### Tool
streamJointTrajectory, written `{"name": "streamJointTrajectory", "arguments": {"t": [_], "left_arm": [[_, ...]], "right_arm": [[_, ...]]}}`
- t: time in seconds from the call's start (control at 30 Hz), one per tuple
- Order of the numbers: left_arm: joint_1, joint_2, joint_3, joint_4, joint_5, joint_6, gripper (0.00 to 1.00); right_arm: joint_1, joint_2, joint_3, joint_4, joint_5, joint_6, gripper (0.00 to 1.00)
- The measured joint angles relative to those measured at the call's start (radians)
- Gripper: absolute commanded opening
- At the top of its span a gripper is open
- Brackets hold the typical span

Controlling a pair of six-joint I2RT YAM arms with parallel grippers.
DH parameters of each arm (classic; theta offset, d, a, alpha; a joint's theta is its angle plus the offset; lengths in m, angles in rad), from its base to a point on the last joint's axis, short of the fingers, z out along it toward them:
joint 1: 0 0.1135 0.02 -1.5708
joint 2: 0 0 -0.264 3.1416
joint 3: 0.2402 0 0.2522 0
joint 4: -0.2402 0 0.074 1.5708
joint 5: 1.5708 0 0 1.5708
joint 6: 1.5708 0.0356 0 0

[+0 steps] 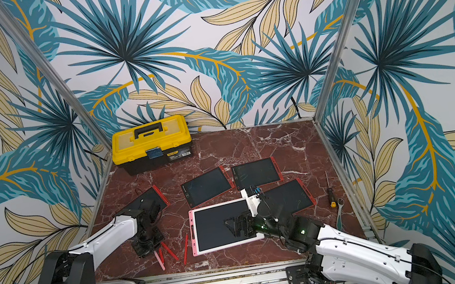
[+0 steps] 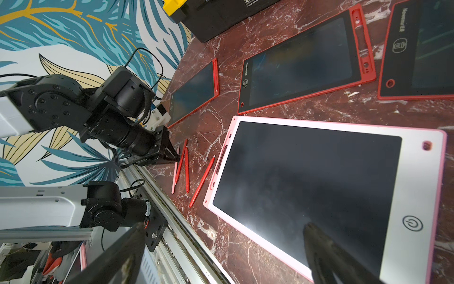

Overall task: Place the stylus back onto the writing tablet
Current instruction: Adjust the stylus at the center of the board.

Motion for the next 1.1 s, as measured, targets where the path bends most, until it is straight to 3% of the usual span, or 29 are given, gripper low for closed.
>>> {"name": "streamJointTrajectory", "arguments": {"t": [0.53, 1.1], "left_arm": [[0.006, -0.011, 0.0, 0.073, 0.001, -0.008, 0.12], [0.018, -0.074, -0.047, 0.14, 0.044, -0.002, 0.17]], "right_arm": [[0.0, -0.018, -0.003, -0.003, 0.015, 0.0, 0.99], [0.0, 0.005, -0.006, -0.002, 0.017, 0.001, 0.99]]}}
